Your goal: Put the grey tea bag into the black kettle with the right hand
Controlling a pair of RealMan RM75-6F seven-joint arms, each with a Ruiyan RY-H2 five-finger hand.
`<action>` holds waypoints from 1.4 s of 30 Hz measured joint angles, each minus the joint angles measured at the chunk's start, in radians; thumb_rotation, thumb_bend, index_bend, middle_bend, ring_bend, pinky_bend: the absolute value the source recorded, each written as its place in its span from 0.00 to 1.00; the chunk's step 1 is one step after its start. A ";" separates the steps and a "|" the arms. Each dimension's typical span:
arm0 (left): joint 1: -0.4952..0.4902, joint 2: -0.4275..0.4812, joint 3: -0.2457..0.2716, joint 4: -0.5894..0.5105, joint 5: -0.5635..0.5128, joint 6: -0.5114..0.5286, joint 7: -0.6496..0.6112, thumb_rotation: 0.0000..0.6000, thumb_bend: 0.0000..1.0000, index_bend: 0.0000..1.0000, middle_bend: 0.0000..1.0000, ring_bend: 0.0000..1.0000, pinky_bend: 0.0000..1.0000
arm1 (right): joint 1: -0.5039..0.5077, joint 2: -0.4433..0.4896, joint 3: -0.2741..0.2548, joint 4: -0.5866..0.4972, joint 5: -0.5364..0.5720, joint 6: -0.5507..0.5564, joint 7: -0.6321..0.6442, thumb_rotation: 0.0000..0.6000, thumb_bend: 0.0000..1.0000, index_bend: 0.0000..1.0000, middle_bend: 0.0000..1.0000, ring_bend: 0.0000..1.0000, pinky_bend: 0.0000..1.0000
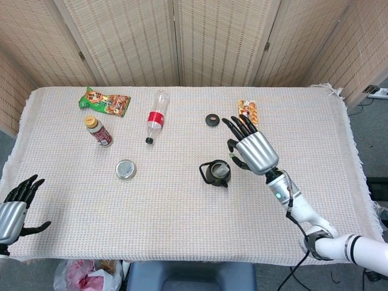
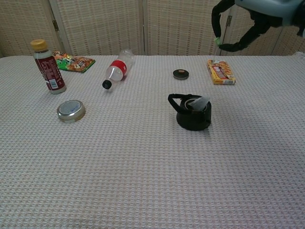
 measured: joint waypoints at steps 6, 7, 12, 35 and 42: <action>0.002 0.000 0.001 -0.001 0.005 0.006 0.000 1.00 0.19 0.00 0.00 0.00 0.16 | 0.002 -0.015 -0.024 0.011 -0.007 -0.011 -0.022 1.00 0.22 0.57 0.05 0.00 0.00; 0.003 0.001 0.001 -0.001 0.006 0.007 -0.001 1.00 0.19 0.00 0.00 0.00 0.16 | 0.001 -0.020 -0.028 0.017 -0.008 -0.011 -0.023 1.00 0.22 0.57 0.05 0.00 0.00; 0.007 0.001 0.001 0.000 0.005 0.012 -0.002 1.00 0.19 0.00 0.00 0.00 0.16 | -0.010 -0.035 -0.046 0.044 -0.009 -0.011 0.002 1.00 0.22 0.57 0.05 0.00 0.00; 0.003 -0.004 -0.005 -0.005 -0.012 0.000 0.018 1.00 0.19 0.00 0.00 0.00 0.16 | -0.128 0.085 -0.307 -0.136 -0.051 -0.122 -0.159 1.00 0.15 0.04 0.00 0.00 0.00; 0.007 -0.005 -0.002 -0.011 0.000 0.011 0.026 1.00 0.19 0.00 0.00 0.00 0.16 | -0.151 0.234 -0.347 -0.326 -0.025 -0.137 -0.239 1.00 0.22 0.04 0.00 0.10 0.23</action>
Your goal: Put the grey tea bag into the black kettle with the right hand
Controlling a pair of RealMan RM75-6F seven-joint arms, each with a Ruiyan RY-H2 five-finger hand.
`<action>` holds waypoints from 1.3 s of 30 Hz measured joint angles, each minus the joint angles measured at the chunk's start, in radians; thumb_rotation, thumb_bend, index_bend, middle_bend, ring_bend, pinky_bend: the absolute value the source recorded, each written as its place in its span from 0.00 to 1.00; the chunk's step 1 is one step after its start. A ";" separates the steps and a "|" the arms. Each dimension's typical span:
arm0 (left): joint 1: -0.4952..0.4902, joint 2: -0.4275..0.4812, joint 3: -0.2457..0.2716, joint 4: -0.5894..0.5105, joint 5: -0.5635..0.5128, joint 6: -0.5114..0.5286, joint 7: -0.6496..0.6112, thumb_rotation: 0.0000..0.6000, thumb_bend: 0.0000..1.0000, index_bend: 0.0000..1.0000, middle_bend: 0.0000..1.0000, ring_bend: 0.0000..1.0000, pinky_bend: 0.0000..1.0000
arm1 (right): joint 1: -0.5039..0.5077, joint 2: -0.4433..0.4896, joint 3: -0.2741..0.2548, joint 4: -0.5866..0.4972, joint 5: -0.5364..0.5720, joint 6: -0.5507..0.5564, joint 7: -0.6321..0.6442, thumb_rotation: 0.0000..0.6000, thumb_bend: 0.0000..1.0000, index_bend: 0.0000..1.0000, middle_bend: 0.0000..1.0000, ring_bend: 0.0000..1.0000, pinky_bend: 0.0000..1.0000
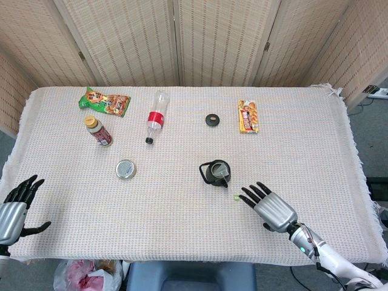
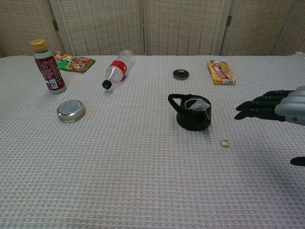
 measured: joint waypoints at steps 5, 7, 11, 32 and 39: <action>-0.002 -0.002 0.001 -0.004 0.005 -0.001 0.008 1.00 0.19 0.00 0.00 0.00 0.16 | 0.021 0.074 0.045 -0.052 0.029 -0.012 0.095 1.00 0.49 0.04 0.01 0.68 0.76; -0.002 -0.002 0.000 -0.005 0.003 -0.001 0.010 1.00 0.19 0.00 0.00 0.00 0.16 | 0.049 0.119 0.069 -0.068 0.069 -0.055 0.140 1.00 0.58 0.04 0.02 0.74 0.83; -0.002 -0.002 -0.001 -0.003 0.001 -0.001 0.008 1.00 0.19 0.00 0.00 0.00 0.16 | 0.118 0.163 0.109 -0.083 0.187 -0.161 0.156 1.00 0.69 0.04 0.06 0.80 0.93; 0.001 0.005 -0.002 0.006 0.004 0.004 -0.022 1.00 0.19 0.00 0.00 0.00 0.16 | 0.511 0.096 0.111 0.000 0.733 -0.416 0.066 1.00 0.70 0.09 0.13 0.83 0.96; 0.004 0.009 -0.001 0.005 0.012 0.014 -0.034 1.00 0.19 0.00 0.00 0.00 0.16 | 0.570 0.026 0.067 0.039 0.794 -0.382 0.032 1.00 0.70 0.10 0.13 0.83 0.96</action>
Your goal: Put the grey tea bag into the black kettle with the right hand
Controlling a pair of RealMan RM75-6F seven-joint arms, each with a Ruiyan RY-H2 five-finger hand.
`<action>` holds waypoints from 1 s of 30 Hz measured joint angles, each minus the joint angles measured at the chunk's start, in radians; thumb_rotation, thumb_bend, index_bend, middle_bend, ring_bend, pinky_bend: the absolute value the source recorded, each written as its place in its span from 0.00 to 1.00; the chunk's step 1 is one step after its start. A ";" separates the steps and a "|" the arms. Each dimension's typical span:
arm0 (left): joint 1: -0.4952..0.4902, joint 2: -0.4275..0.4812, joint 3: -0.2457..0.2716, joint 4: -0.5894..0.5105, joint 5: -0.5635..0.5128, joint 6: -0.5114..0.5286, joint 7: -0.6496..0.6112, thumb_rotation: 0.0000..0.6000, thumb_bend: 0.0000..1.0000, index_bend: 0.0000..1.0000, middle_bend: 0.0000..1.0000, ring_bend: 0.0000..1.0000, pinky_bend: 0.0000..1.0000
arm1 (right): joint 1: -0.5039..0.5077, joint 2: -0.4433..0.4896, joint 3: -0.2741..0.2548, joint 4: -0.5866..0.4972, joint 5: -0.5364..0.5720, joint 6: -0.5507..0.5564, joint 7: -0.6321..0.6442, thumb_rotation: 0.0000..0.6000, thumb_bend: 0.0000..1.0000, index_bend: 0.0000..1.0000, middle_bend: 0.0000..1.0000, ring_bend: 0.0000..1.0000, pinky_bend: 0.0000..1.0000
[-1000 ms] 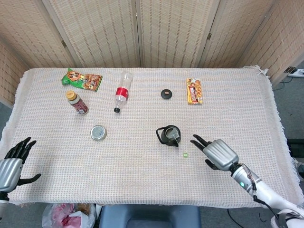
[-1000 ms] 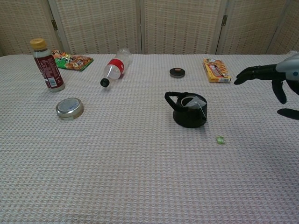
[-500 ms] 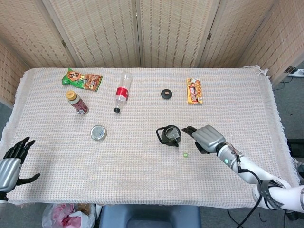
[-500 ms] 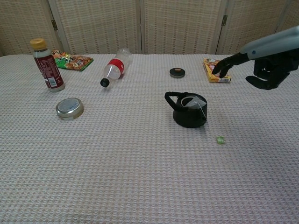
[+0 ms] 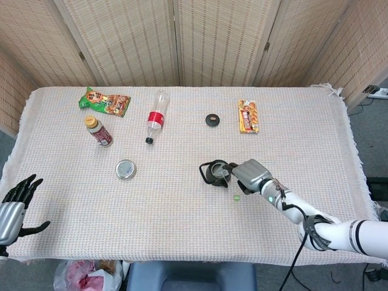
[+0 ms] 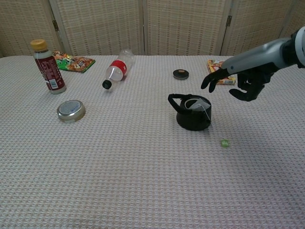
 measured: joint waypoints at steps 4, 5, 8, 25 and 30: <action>0.001 0.002 0.001 0.004 0.001 0.000 -0.012 1.00 0.19 0.00 0.00 0.00 0.16 | 0.029 -0.034 -0.017 0.020 0.031 0.014 -0.007 1.00 0.69 0.10 0.13 0.83 0.96; 0.001 0.003 0.001 0.006 0.001 0.000 -0.015 1.00 0.19 0.00 0.00 0.00 0.16 | 0.035 -0.039 -0.022 0.024 0.036 0.016 -0.009 1.00 0.69 0.10 0.13 0.83 0.96; 0.002 0.004 0.000 0.009 -0.001 -0.001 -0.024 1.00 0.19 0.00 0.00 0.00 0.16 | 0.052 -0.057 -0.035 0.037 0.051 0.019 -0.015 1.00 0.69 0.10 0.13 0.83 0.96; 0.005 0.011 0.003 0.018 0.012 0.006 -0.055 1.00 0.19 0.00 0.00 0.00 0.16 | 0.118 -0.160 -0.094 0.110 0.109 0.033 -0.036 1.00 0.69 0.10 0.13 0.83 0.96; 0.005 0.011 0.003 0.019 0.011 0.006 -0.057 1.00 0.19 0.00 0.00 0.00 0.16 | 0.134 -0.184 -0.110 0.130 0.122 0.029 -0.040 1.00 0.69 0.12 0.13 0.83 0.96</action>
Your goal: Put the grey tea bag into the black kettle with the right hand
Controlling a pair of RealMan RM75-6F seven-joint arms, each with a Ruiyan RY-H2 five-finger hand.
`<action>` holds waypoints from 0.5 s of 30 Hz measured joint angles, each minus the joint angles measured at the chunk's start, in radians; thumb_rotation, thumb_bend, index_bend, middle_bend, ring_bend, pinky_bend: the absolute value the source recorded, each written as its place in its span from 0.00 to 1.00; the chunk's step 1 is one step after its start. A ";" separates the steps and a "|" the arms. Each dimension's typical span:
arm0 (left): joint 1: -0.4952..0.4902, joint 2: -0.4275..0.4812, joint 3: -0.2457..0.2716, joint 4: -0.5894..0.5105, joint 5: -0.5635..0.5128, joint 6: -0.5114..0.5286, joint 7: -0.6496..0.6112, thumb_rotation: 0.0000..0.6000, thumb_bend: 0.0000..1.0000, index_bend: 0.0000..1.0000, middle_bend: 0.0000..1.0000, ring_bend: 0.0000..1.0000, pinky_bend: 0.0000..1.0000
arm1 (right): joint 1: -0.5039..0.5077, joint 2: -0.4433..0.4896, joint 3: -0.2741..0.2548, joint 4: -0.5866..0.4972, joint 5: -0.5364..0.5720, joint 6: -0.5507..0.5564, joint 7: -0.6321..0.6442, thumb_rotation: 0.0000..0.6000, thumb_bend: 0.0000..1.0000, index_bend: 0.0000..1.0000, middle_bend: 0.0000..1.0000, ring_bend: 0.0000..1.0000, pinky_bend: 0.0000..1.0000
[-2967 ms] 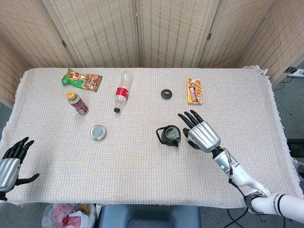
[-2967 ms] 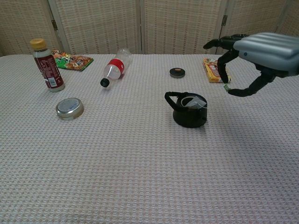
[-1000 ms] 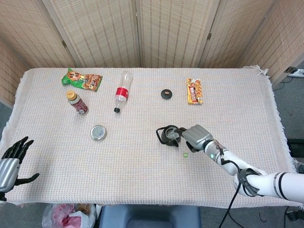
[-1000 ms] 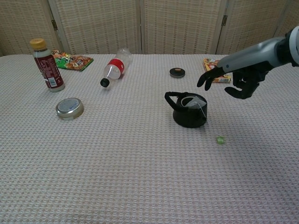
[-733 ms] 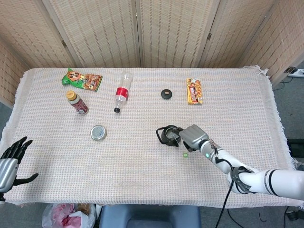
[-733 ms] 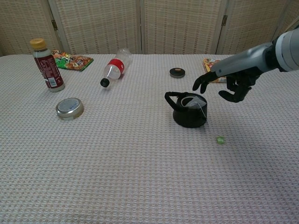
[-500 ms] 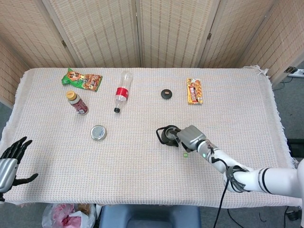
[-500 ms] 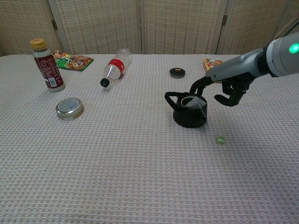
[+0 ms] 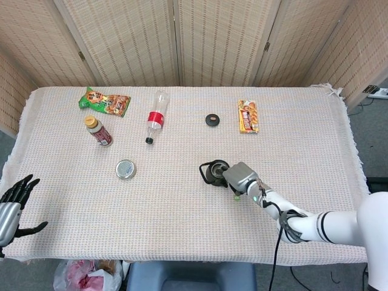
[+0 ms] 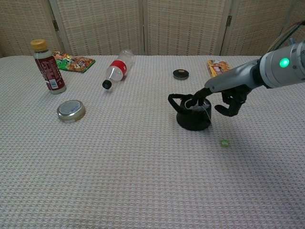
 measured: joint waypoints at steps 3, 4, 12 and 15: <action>0.000 0.000 0.000 0.000 0.000 -0.001 -0.001 1.00 0.19 0.00 0.00 0.00 0.16 | 0.010 -0.016 -0.013 0.014 0.011 -0.003 -0.006 1.00 0.69 0.12 0.13 0.83 0.96; -0.001 0.000 0.000 0.000 0.000 -0.001 -0.001 1.00 0.19 0.00 0.00 0.00 0.16 | 0.014 -0.023 -0.018 0.021 0.015 -0.002 -0.009 1.00 0.69 0.12 0.13 0.83 0.96; -0.001 0.001 -0.001 0.002 0.000 -0.002 -0.006 1.00 0.19 0.00 0.00 0.00 0.16 | 0.039 -0.074 -0.044 0.065 0.050 0.006 -0.028 1.00 0.69 0.12 0.13 0.83 0.96; -0.001 0.000 0.000 0.004 0.001 -0.001 -0.006 1.00 0.19 0.00 0.00 0.00 0.16 | 0.040 -0.073 -0.038 0.060 0.049 0.017 -0.019 1.00 0.69 0.12 0.13 0.83 0.96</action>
